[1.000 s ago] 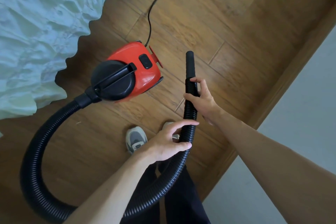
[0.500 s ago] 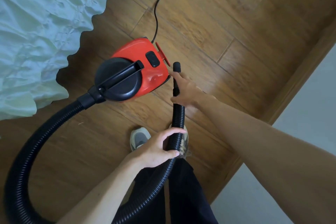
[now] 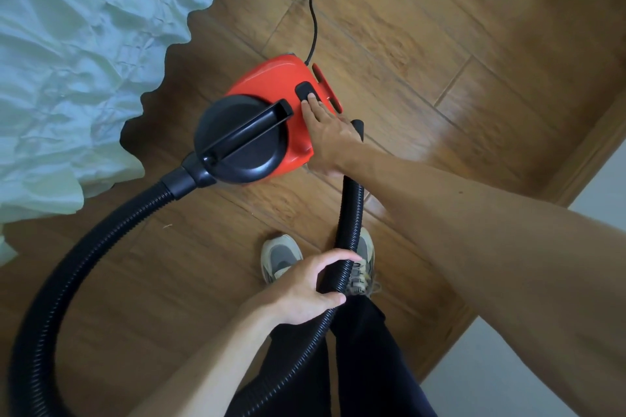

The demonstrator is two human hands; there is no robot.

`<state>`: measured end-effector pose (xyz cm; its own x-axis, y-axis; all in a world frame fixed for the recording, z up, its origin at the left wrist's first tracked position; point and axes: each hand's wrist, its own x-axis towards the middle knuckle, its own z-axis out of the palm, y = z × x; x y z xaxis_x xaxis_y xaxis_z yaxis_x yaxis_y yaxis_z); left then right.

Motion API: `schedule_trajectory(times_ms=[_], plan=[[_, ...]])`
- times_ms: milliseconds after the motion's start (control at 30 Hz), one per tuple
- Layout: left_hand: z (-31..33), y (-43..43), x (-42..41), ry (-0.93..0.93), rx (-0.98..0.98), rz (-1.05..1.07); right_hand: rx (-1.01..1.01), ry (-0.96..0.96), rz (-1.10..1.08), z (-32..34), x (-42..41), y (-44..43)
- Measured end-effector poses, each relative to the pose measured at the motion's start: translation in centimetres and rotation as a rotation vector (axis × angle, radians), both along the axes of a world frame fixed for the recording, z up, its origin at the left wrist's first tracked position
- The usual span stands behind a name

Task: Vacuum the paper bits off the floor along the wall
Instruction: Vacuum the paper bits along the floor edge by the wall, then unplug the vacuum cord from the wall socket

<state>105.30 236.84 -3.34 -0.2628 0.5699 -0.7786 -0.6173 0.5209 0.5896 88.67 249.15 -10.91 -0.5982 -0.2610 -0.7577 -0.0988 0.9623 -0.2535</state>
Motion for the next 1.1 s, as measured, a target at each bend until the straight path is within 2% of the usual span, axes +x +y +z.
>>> schedule_trajectory(times_ms=[100, 233, 333, 467, 600, 933, 1100], plan=[[0.3, 0.0, -0.2, 0.017, -0.008, -0.025, -0.081, -0.038, -0.088, 1.1, -1.1, 0.3], [1.1, 0.4, -0.7, 0.02, -0.016, -0.047, -0.242, -0.092, -0.394, 3.9, -1.0, 2.8], [1.5, 0.9, -0.6, 0.03, -0.022, -0.074, -0.238, -0.083, -0.517, 4.0, 3.4, 5.4], [1.7, 1.8, -0.1, 0.037, -0.014, -0.09, -0.215, -0.171, -0.696, 3.9, 10.1, 8.7], [1.7, 2.8, 1.1, 0.018, 0.007, -0.1, -0.364, -0.26, -0.941, 4.9, 14.1, 10.0], [1.0, 4.9, 3.5, 0.053, -0.021, -0.228, -0.582, -0.456, -1.222, 5.1, 18.6, 13.0], [-0.1, 6.6, 4.5, 0.087, -0.073, -0.284, -0.622, -0.422, -1.315, 3.7, 20.3, 14.6]])
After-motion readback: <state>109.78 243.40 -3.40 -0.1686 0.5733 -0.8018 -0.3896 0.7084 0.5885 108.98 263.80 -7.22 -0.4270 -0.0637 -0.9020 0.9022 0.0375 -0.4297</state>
